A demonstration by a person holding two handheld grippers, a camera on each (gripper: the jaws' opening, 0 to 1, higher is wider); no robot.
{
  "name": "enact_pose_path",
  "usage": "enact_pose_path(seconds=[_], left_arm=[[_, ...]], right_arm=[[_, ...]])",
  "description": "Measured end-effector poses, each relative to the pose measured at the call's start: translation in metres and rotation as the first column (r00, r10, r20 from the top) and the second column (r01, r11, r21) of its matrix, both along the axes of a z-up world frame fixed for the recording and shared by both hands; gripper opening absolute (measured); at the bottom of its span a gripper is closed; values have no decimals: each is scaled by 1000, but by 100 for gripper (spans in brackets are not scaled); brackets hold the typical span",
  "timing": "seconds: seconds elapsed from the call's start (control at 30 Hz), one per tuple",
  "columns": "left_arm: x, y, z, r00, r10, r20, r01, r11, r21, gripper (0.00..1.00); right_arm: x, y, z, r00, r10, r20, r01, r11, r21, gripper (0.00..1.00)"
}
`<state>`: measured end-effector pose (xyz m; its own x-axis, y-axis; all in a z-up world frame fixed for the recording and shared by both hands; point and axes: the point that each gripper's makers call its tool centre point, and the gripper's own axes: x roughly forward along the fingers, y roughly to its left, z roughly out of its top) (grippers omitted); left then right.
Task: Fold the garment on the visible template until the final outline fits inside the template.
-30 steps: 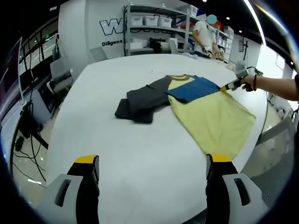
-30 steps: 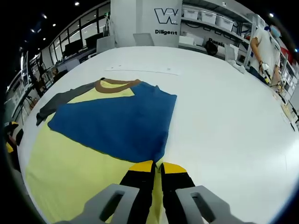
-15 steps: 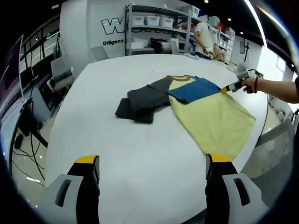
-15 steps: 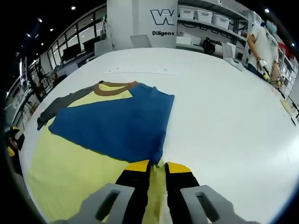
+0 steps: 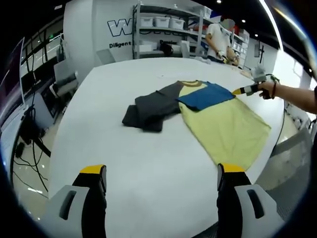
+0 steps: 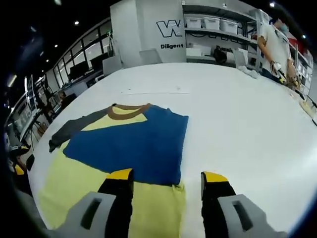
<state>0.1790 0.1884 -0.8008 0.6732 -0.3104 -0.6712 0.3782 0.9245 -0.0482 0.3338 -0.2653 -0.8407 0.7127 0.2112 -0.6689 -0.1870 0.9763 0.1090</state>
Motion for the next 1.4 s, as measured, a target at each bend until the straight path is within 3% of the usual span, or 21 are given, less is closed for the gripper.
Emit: enact_pose_path(seconds=[0.53,0.7,0.87,1.4], left_arm=[[13,11,10,999,36,23,-36,999,-14,89],[18,16,12,998,61,28,-61,998,-9,87],[26,21,14,994,103,28,-101,993,-54,85],[59,31,13,989,143,42,-140,988,-68,80]], right_arm=[[-18,34,25,996,84,36,-86,995,48,90],[-25,41,31,992,117,40,-118,993,29,94],[-35,48,30,988,152,30,-153,988,28,99],[-70,69,42,967,255,24,-255,967,10,99]])
